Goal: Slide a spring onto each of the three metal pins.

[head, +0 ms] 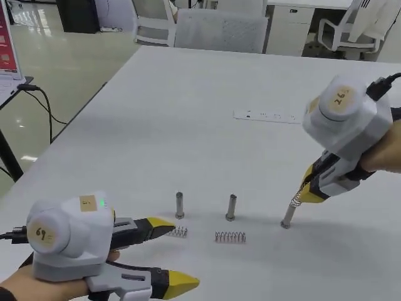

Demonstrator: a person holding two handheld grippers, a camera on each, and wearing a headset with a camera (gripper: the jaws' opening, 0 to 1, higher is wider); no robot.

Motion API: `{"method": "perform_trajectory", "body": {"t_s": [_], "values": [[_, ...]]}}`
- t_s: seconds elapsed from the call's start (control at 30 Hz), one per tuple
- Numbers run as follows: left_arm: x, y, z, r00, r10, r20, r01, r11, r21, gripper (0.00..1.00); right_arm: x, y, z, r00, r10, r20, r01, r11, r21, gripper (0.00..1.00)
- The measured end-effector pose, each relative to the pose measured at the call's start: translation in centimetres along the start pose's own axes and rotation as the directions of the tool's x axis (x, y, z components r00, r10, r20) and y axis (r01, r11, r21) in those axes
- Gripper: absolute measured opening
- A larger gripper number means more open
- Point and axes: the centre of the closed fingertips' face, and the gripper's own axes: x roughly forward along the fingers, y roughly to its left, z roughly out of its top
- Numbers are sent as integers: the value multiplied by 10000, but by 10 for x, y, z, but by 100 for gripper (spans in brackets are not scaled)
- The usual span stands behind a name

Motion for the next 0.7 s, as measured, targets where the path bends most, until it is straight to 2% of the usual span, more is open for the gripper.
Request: {"method": "perform_trajectory", "body": {"t_s": [0.33,0.7], "values": [[0,0,-1,10000,16,-41,-16,10000,-19,54,10,0,0,9994,190,-282,-193,9998,-95,8],[0,1,-1,10000,22,-62,-22,10000,-23,53,30,1,-4,9976,442,-530,-445,9990,-41,8]]}}
